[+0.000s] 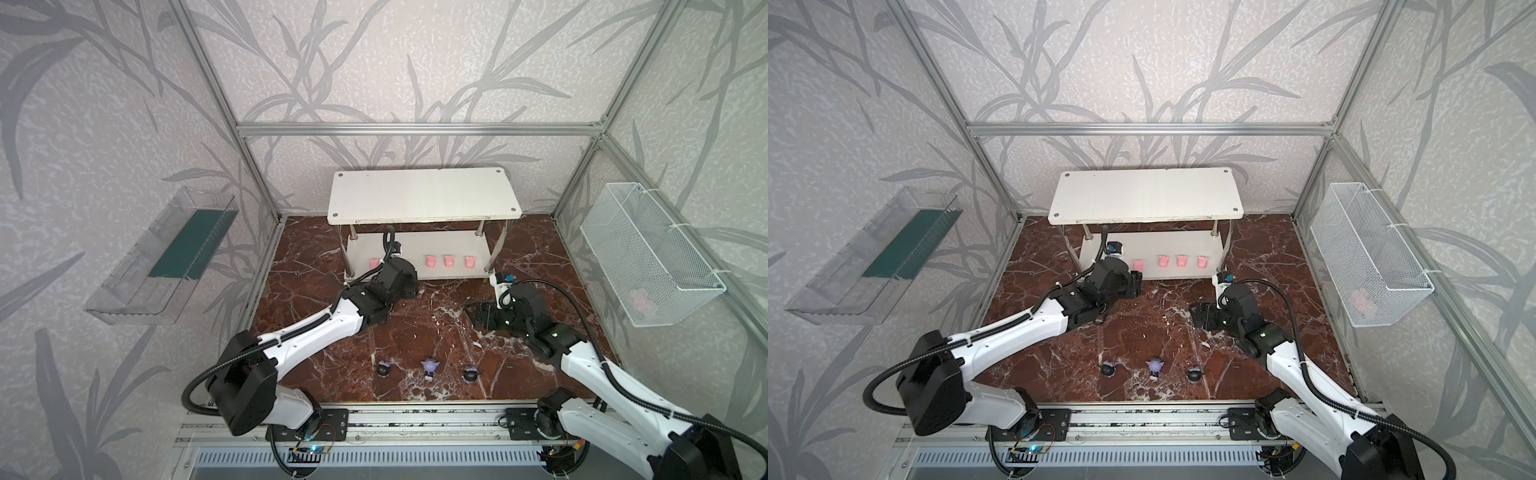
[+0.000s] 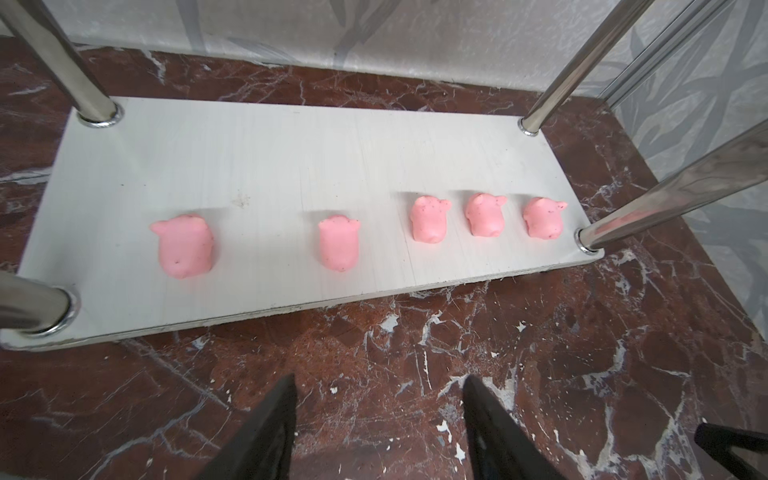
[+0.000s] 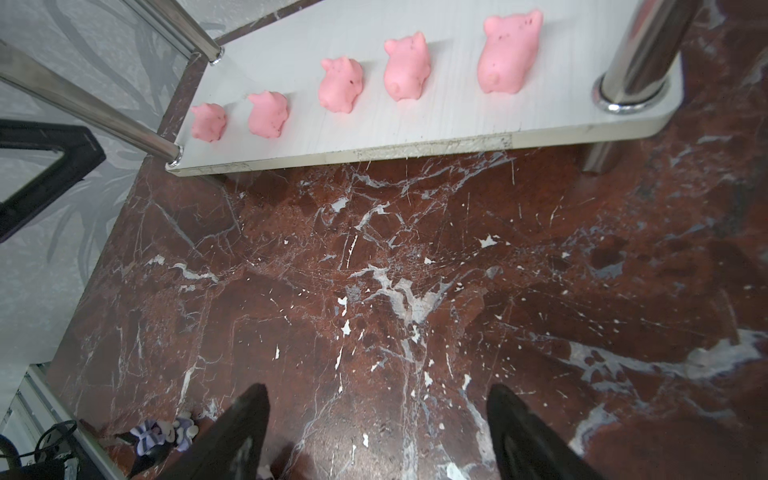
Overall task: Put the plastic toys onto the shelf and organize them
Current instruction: 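Withdraw the left gripper from the shelf while the right gripper grasps a purple figure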
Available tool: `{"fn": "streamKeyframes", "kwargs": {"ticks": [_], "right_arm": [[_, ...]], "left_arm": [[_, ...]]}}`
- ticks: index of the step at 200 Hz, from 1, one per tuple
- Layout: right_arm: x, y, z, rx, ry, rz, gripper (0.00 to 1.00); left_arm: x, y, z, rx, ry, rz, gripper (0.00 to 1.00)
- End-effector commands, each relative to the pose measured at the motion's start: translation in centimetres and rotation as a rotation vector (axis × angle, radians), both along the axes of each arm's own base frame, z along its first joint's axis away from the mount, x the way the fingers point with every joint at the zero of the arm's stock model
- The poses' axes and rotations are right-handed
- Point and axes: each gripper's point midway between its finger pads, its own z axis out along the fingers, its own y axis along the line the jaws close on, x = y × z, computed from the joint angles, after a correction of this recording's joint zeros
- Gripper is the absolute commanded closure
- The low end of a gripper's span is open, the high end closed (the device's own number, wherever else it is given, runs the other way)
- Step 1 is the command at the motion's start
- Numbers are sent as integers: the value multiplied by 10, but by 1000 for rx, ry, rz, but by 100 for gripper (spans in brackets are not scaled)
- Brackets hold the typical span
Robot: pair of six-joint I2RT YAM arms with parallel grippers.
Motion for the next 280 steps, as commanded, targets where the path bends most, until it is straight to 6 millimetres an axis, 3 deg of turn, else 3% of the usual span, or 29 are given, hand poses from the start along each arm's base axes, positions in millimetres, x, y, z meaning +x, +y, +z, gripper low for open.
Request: {"fn": "streamKeyframes", "kwargs": {"ticks": [1, 81, 124, 161, 211, 280], "right_arm": [[-16, -5, 3, -32, 30, 34, 15], [-100, -9, 3, -31, 123, 161, 7], [-135, -3, -23, -76, 188, 197, 4], [-148, 12, -44, -156, 185, 237, 4], [-151, 29, -69, -263, 230, 275, 4], [-144, 23, -95, -361, 260, 222, 23]], "left_arm": [[-14, 20, 3, -10, -13, 63, 38], [-54, 77, 25, 3, -96, 152, 36], [-56, 96, 43, 18, -167, 210, 25], [-52, 95, 53, 19, -194, 210, 20], [-49, 94, 58, 15, -213, 211, 20], [-45, 95, 49, 21, -195, 219, 20]]}}
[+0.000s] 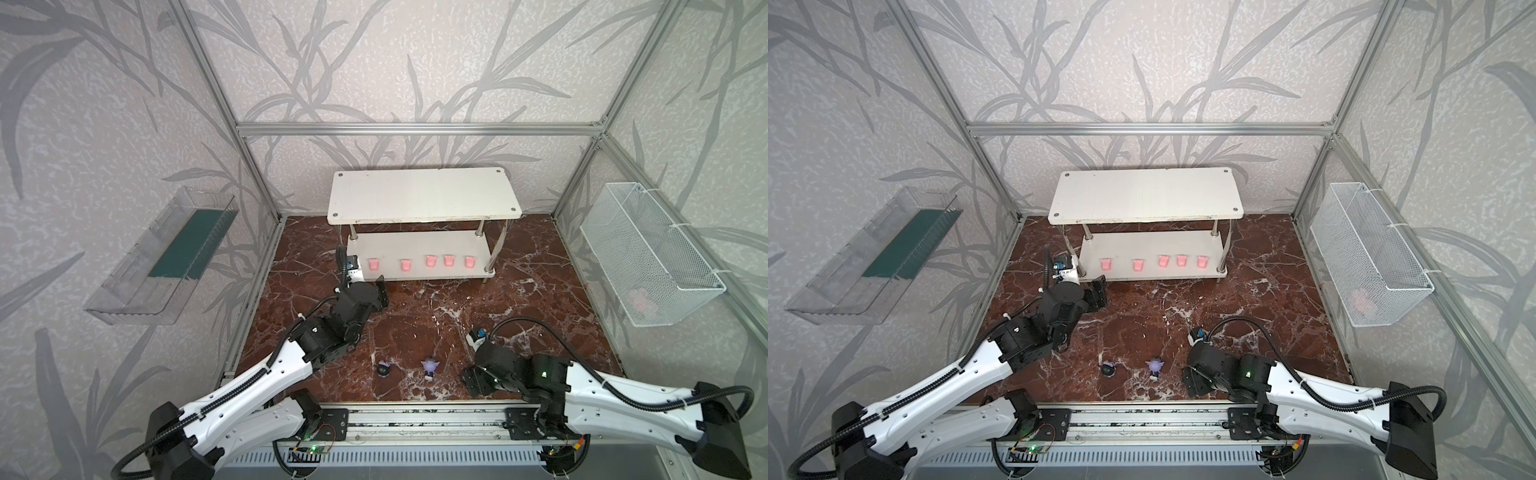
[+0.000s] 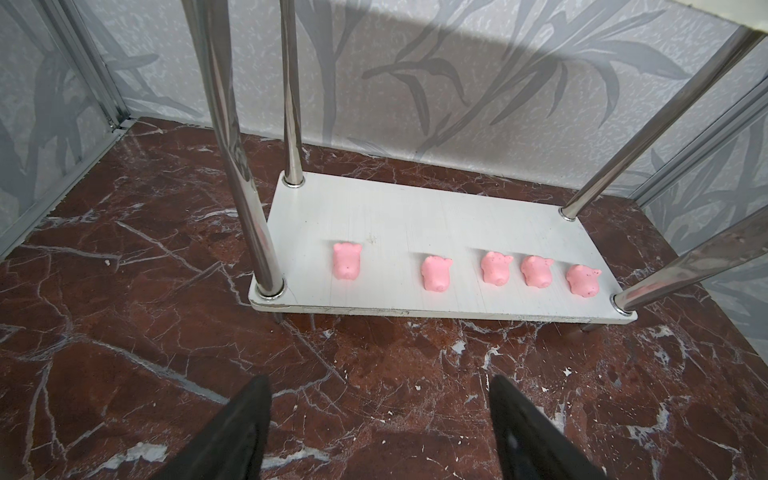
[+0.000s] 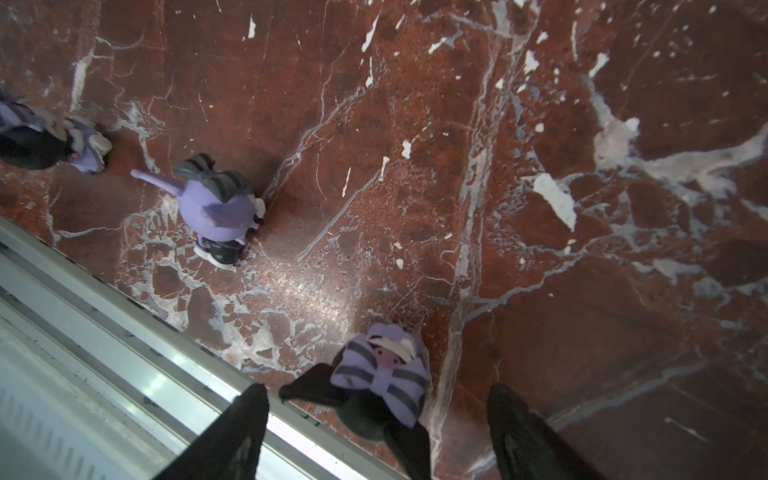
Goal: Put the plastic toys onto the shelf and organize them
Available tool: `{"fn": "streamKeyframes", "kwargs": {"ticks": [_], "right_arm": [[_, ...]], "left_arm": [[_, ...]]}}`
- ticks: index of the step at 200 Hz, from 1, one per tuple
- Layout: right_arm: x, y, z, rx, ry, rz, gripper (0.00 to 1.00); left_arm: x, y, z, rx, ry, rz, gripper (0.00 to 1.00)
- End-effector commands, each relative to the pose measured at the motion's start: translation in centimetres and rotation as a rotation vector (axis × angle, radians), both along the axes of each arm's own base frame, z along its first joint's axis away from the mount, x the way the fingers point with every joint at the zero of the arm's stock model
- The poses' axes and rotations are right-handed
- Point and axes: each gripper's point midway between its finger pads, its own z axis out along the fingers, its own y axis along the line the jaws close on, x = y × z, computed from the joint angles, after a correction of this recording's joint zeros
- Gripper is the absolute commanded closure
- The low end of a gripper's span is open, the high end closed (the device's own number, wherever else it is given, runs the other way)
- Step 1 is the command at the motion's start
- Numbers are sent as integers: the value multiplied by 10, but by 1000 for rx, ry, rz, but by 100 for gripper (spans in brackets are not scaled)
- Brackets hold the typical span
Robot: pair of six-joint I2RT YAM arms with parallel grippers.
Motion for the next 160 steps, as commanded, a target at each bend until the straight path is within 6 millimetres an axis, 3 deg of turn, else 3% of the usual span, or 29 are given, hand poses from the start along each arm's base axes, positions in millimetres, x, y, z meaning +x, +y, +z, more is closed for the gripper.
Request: {"fn": "streamKeyframes", "kwargs": {"ticks": [1, 123, 160], "right_arm": [[3, -3, -8, -30, -12, -21, 23], [4, 5, -22, -69, 15, 3, 39], [4, 5, -21, -68, 11, 8, 53]], "left_arm": [[4, 4, 0, 3, -8, 24, 20], [14, 6, -13, -22, 25, 31, 20], [15, 6, -16, -25, 33, 32, 20]]}}
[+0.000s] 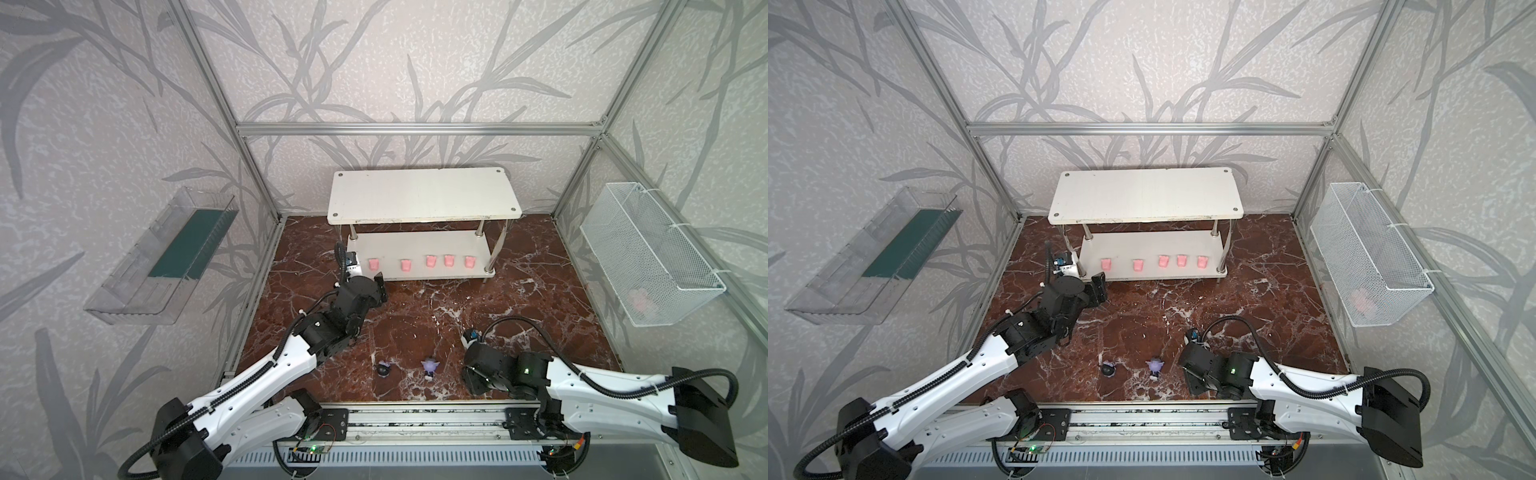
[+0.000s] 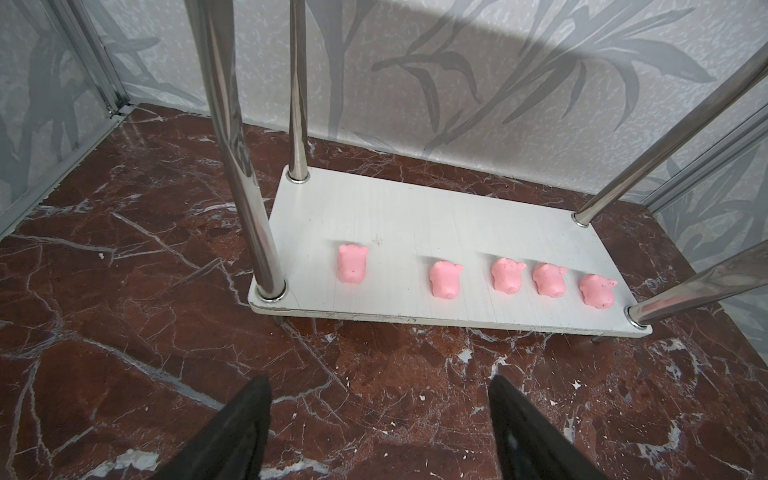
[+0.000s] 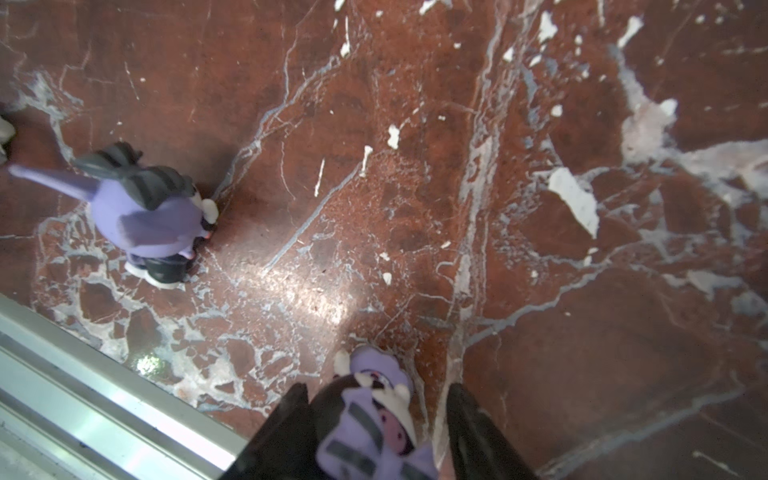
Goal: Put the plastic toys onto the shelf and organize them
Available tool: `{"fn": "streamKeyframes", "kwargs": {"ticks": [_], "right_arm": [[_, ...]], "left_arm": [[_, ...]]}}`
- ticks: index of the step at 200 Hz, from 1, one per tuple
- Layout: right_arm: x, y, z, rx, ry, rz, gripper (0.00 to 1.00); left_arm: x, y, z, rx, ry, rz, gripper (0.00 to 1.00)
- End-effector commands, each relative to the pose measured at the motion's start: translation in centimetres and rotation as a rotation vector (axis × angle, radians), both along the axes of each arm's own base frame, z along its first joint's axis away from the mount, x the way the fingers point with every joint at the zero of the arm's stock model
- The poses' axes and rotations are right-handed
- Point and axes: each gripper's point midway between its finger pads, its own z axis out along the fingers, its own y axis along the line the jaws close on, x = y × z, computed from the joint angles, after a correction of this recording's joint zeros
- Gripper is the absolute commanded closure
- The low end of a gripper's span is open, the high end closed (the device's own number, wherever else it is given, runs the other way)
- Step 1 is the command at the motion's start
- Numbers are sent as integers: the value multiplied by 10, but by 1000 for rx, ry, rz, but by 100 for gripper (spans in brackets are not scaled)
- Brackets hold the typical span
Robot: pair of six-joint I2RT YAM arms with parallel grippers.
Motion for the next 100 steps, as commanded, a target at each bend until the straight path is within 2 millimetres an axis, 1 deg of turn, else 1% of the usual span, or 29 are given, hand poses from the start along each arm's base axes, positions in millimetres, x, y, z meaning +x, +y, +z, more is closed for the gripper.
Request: {"fn": "streamKeyframes", "kwargs": {"ticks": [1, 19, 50, 83, 100], "right_arm": [[-1, 1, 0, -3, -5, 13, 53], [-1, 0, 1, -8, -4, 14, 57], [-2, -1, 7, -8, -7, 19, 59], [-2, -3, 23, -21, -12, 42, 64], [-2, -5, 35, -39, -23, 56, 65]], "left_arm": [[1, 2, -7, -4, 10, 13, 20], [2, 3, -7, -7, 12, 16, 20], [3, 3, -9, -13, 15, 18, 20], [2, 5, -14, -16, 25, 19, 20], [2, 5, -16, -21, 29, 18, 20]]}}
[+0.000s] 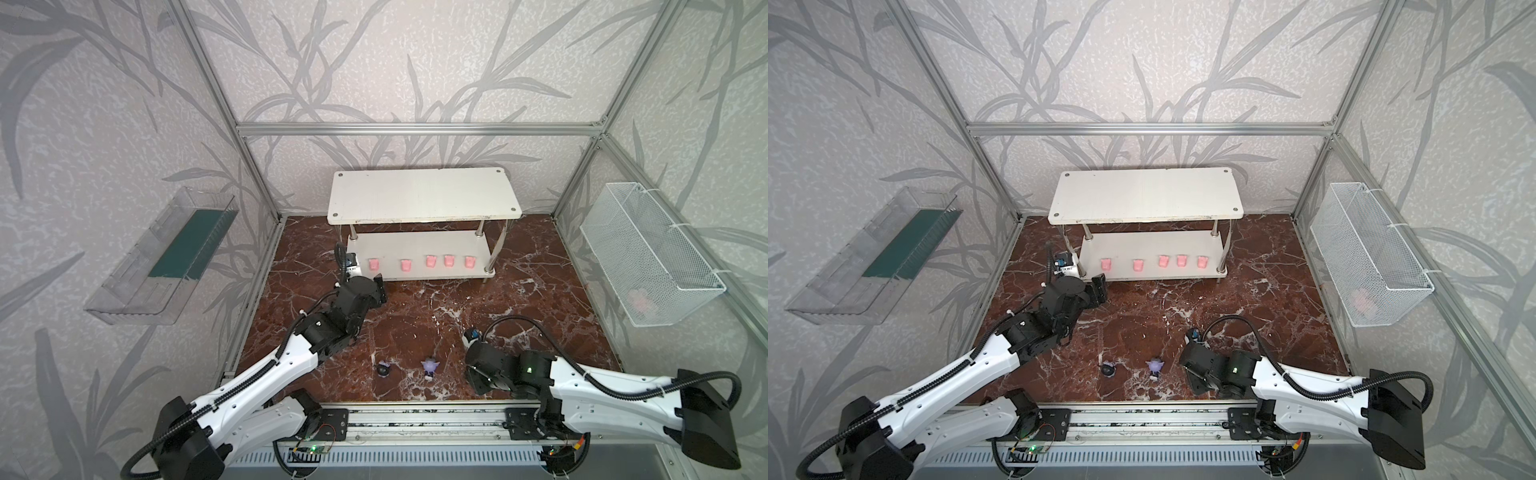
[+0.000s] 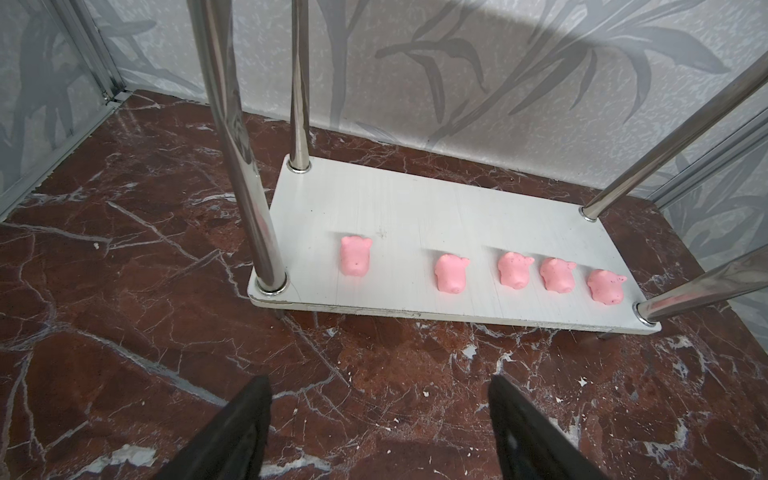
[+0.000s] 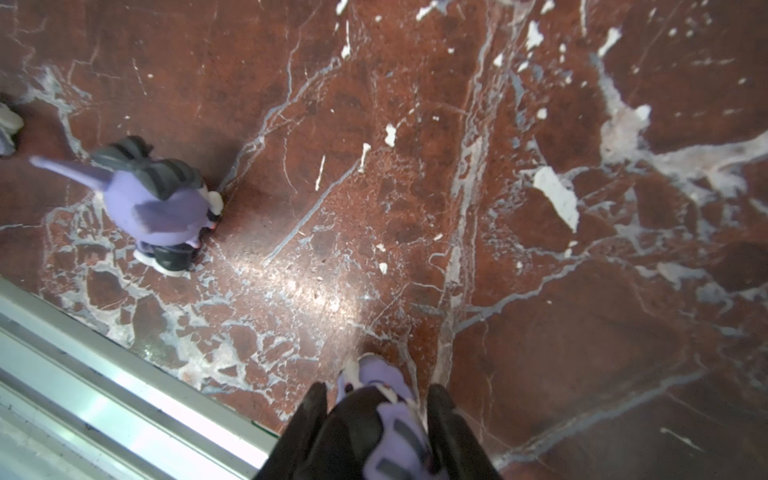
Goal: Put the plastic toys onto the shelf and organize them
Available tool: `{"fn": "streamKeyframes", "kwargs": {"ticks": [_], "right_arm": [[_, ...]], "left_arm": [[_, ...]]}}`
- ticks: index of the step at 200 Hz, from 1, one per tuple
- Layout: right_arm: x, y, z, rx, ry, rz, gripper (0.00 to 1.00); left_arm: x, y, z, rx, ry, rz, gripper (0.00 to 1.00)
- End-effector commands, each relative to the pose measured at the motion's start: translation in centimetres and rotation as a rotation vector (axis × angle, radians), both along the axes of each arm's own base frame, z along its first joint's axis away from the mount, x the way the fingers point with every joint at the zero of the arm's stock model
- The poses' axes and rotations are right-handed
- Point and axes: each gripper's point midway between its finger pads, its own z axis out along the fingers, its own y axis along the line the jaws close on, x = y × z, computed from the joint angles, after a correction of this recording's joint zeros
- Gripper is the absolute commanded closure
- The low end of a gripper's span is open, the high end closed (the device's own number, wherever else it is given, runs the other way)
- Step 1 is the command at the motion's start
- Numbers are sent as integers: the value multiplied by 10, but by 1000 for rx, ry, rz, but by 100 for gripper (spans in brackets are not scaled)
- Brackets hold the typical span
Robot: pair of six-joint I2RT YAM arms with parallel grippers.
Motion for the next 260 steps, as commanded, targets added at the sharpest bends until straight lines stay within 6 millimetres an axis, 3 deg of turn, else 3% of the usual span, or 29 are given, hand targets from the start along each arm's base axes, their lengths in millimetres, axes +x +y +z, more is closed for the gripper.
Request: {"fn": "streamKeyframes", "kwargs": {"ticks": [1, 51, 104, 172, 224, 260], "right_arm": [[0, -2, 23, -23, -21, 34, 65], [4, -5, 80, -107, -9, 129, 65], [30, 13, 180, -139, -90, 278, 65], [109, 8, 290, -178, -265, 272, 68], [155, -6, 337, -145, -345, 222, 68], [188, -22, 346, -110, -366, 138, 68]], "left_arm": [[0, 3, -5, -18, 6, 14, 20], [-2, 2, -7, -9, 16, -11, 20], [-19, 8, -18, 1, 67, -48, 20], [-55, 17, -69, -32, 195, -96, 20], [-67, 21, -90, -20, 239, -117, 20], [-69, 21, -94, -16, 251, -124, 20]]}}
